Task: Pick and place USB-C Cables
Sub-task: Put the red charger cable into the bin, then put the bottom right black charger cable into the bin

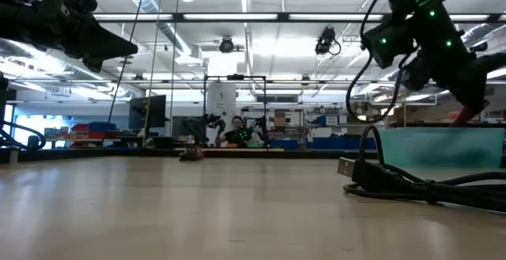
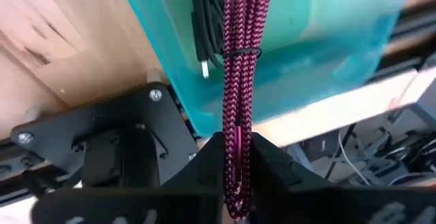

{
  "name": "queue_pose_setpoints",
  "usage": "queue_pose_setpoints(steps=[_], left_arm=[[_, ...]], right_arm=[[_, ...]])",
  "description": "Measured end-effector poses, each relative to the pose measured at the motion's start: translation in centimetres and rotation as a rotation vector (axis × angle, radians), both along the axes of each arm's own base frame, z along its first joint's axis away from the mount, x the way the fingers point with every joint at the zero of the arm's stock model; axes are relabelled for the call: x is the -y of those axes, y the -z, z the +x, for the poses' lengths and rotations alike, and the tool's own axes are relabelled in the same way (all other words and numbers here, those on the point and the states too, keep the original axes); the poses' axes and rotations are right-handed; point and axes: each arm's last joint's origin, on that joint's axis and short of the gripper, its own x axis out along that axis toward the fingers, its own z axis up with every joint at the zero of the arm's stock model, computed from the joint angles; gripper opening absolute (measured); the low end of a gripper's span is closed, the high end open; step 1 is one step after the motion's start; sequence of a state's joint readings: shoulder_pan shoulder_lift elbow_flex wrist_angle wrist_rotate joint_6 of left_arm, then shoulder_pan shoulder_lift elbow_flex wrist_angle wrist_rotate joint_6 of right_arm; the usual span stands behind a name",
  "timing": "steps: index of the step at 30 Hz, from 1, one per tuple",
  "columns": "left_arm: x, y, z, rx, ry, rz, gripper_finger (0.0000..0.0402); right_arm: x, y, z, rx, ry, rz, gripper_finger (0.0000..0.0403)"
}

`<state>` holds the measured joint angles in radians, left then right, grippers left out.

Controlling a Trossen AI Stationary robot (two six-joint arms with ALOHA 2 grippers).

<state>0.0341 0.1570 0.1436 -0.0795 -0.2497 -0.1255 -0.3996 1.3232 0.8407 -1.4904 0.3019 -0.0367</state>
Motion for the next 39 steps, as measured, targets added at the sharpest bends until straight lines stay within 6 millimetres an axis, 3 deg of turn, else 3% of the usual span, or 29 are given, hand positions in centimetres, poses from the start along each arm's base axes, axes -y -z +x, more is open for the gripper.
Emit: queue_pose_setpoints(steps=[19,30,39], left_arm=[[0.0,0.0,0.0,0.0,0.0,0.001,0.0025],[0.0,0.0,0.0,0.001,-0.001,-0.001,0.0025],[0.0,0.0,0.0,0.0,-0.003,0.003,0.0025]], right_arm=[[0.6,0.3,1.3,0.137,-0.026,-0.079,0.0097],[0.5,0.0,0.9,0.103,0.047,-0.096,0.0213],[0.3,-4.3,3.6,0.338,0.158,-0.102,0.0244]])
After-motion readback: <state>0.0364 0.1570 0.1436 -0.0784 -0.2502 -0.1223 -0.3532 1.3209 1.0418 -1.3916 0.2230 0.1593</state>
